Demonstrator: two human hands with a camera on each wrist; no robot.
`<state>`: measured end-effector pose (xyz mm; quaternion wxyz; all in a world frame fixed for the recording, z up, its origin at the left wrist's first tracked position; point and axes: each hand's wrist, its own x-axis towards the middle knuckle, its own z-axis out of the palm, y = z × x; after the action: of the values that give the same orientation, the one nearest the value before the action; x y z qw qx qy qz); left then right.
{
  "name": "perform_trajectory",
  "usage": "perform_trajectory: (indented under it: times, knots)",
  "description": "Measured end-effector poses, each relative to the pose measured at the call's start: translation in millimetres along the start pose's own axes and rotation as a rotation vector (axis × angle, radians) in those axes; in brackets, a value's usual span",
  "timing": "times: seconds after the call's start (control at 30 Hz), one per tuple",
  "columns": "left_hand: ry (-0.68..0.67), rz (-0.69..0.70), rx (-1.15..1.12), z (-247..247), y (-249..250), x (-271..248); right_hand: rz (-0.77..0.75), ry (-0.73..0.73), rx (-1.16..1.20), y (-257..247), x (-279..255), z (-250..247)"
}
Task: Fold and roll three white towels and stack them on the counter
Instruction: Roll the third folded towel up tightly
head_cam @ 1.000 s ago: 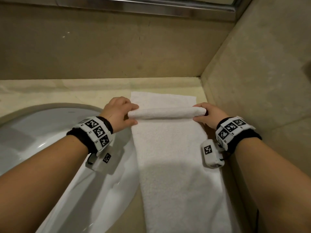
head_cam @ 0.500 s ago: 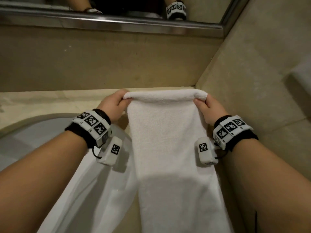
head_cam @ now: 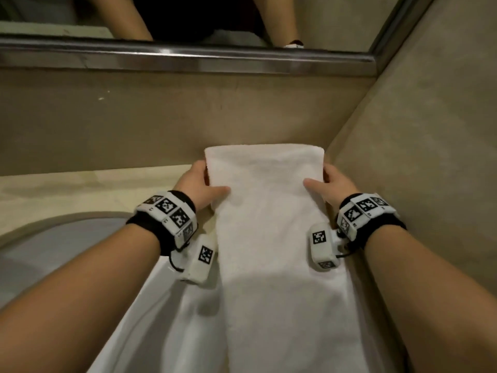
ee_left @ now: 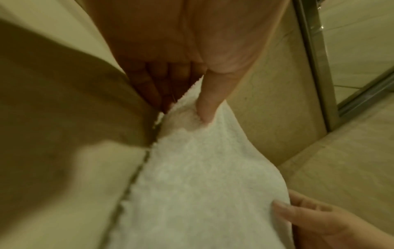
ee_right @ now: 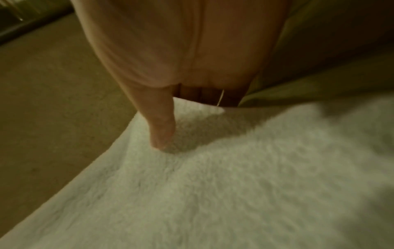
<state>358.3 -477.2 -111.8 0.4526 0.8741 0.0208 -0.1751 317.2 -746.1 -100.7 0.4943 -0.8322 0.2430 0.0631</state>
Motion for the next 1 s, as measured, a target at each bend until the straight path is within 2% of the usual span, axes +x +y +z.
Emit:
perform_trajectory:
  times: [0.1,0.23,0.33,0.47,0.57,0.63,0.7,0.83,0.93,1.0]
  knots:
    - [0.0,0.022,-0.013,7.3,-0.2,-1.2,0.056,-0.06,-0.006,1.8,2.0,-1.9]
    - [-0.009,0.012,-0.359,3.5,5.7,-2.3,0.019,-0.044,0.095,-8.6,-3.2,-4.7]
    - [-0.038,0.104,-0.483,-6.6,11.7,-3.3,0.025,-0.14,0.292,-26.4,-7.7,-8.3]
    - [-0.105,0.176,-0.544,-19.8,18.8,-3.0,0.134,-0.301,0.417,-46.1,-10.1,-7.9]
    - [-0.127,0.168,-0.552,-27.8,17.9,-4.5,0.263,-0.343,0.452,-43.7,-14.2,-3.1]
    - [-0.116,0.155,-0.5,-31.1,14.9,-6.2,0.207,-0.289,0.476,-41.3,-12.8,-0.4]
    - [-0.051,0.159,-0.448,-33.1,13.5,-6.0,0.085,-0.158,0.454,-43.8,-6.3,-0.9]
    - [0.113,0.244,-0.341,-37.7,23.4,2.5,-0.119,0.051,0.214,-59.0,13.2,-2.6]
    - [0.2,0.239,-0.345,-41.9,27.1,11.5,-0.186,0.131,0.168,-63.8,25.8,2.2]
    - [0.215,0.239,-0.296,-41.3,25.0,16.1,-0.172,0.15,0.115,-60.0,33.6,5.7]
